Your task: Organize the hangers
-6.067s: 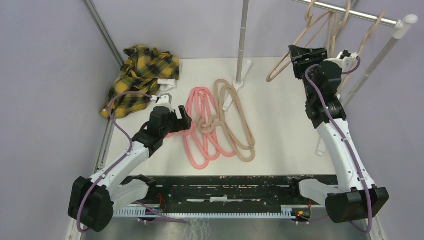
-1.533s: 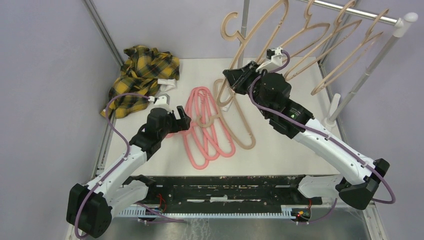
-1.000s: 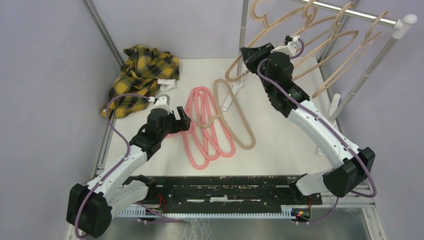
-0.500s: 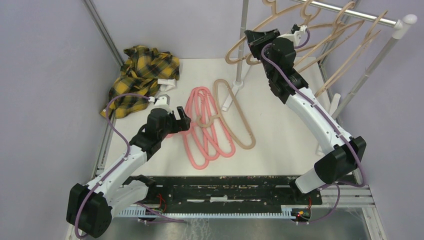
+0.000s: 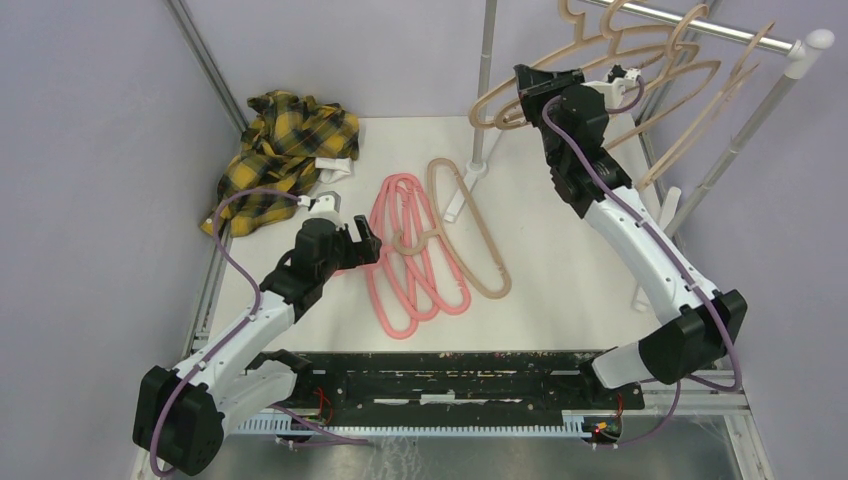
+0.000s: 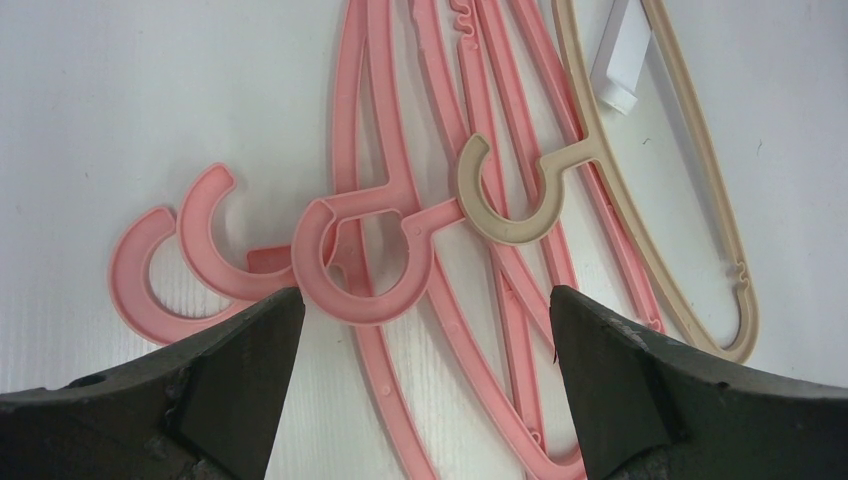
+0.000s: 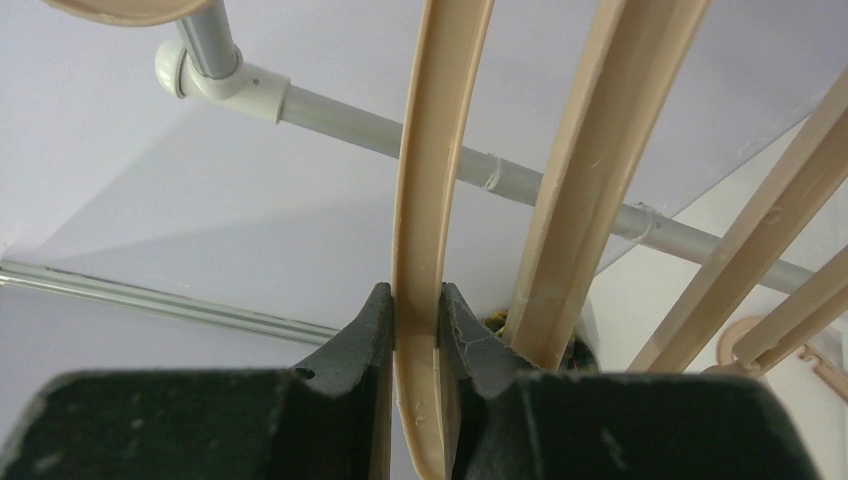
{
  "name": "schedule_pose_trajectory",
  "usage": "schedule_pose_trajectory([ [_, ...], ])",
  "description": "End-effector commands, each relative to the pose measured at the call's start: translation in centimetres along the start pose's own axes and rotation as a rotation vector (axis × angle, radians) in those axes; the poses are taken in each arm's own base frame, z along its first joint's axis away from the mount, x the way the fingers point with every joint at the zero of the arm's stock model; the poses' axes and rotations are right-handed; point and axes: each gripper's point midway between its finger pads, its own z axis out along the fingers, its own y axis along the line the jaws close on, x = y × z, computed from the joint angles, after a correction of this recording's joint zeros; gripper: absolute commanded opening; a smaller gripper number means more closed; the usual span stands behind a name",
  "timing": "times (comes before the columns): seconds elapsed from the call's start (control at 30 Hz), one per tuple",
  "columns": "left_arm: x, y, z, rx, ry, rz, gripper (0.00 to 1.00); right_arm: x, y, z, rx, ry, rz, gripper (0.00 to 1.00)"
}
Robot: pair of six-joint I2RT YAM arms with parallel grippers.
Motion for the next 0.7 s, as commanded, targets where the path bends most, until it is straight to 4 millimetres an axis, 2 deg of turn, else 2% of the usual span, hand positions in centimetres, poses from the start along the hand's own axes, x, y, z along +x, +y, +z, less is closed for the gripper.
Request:
schedule_pose_trajectory([
  [0.0, -0.8, -0.7, 0.1, 0.021, -0.033, -0.044, 0.99, -5.2, 2.8, -2.5, -0.065, -0.132, 0.058, 0.09],
  [0.3, -0.8, -0.7, 0.0, 0.023, -0.036, -0.045, 0.99, -8.4, 1.4, -4.5, -0.03, -0.207, 0.052, 0.1],
  [0.47, -0.9, -0.7, -0.1, 0.025, -0.04, -0.047, 0.99, -8.1, 0.7, -4.3, -0.006, -0.185, 0.035, 0.11],
  [0.67, -0.9, -0.6, -0.2, 0.023, -0.045, -0.047, 0.99, -6.6, 0.6, -3.1, 0.001, -0.127, 0.024, 0.1],
])
